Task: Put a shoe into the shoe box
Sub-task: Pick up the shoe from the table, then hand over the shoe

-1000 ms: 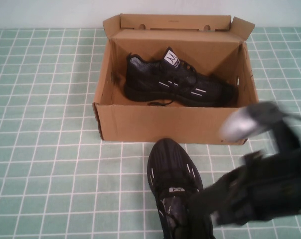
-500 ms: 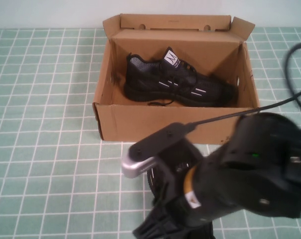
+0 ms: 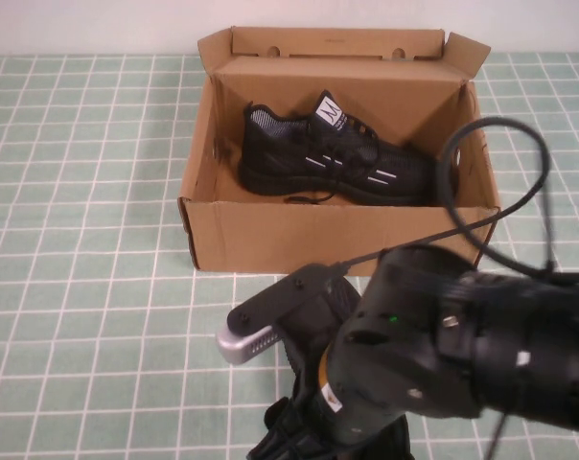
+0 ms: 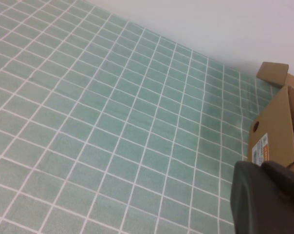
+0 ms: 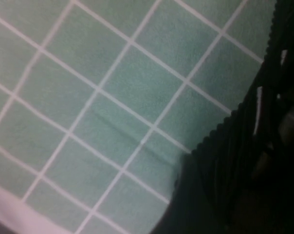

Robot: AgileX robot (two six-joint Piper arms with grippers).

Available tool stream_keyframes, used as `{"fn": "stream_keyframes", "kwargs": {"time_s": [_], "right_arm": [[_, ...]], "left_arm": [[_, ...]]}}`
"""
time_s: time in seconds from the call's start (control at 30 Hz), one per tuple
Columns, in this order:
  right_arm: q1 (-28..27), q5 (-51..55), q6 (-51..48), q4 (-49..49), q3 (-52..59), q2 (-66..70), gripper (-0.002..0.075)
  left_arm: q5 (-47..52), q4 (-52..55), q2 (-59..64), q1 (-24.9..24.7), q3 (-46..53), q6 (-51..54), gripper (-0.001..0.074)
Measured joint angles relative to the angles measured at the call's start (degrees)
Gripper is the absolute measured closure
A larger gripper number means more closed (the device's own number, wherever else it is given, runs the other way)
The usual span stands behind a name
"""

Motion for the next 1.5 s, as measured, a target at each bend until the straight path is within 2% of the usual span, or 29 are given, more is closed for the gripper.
{"fn": "stream_keyframes", "kwargs": {"time_s": [0.2, 0.27, 0.33, 0.4, 0.47, 0.57, 0.8, 0.9, 1.1, 1.33, 1.5], "right_arm": [[0.0, -0.68, 0.0, -1.86, -0.09, 4.39, 0.0296], [0.0, -1.23, 0.0, -3.5, -0.09, 6.04, 0.0321], [0.1, -1.38, -1.35, -5.1, -0.09, 7.34, 0.0408], [0.1, -1.26, -4.39, -5.83, -0.09, 8.2, 0.0577], [0.21, -0.9, -6.68, -5.98, -0.48, 8.2, 0.0659], [0.2, 1.58, -9.1, -6.5, -1.16, 7.41, 0.0711], [0.13, 2.87, -13.72, -6.78, -3.94, -0.46, 0.0726], [0.13, 3.52, -18.01, -6.78, -5.34, -4.53, 0.0726], [0.13, 7.66, -24.6, -9.08, -7.67, -12.18, 0.0726], [0.13, 12.04, -28.74, -19.24, -7.71, -18.71, 0.0726], [0.13, 12.67, -29.13, -18.17, -7.71, -21.99, 0.0726]], "left_arm": [[0.09, -0.02, 0.0, 0.0, 0.0, 0.0, 0.0739], [0.12, -0.02, 0.0, 0.0, 0.0, 0.0, 0.074], [0.22, -0.02, 0.0, 0.0, 0.0, 0.0, 0.0739], [0.22, -0.02, 0.0, 0.0, 0.0, 0.0, 0.0739], [0.33, 0.24, 0.0, 0.0, 0.0, 0.0, 0.0739], [0.44, 0.95, 0.0, 0.0, 0.0, 0.0, 0.0739], [0.44, 0.67, 0.0, 0.0, 0.0, 0.0, 0.0739], [0.82, -3.16, 0.0, 0.0, 0.0, 1.67, 0.074], [1.48, -23.63, 1.73, 0.0, 0.0, 24.68, 0.074], [3.28, -42.38, 11.01, 0.0, 0.0, 41.39, 0.0739], [4.51, -54.18, 21.64, 0.0, 0.08, 53.27, 0.0739]]}}
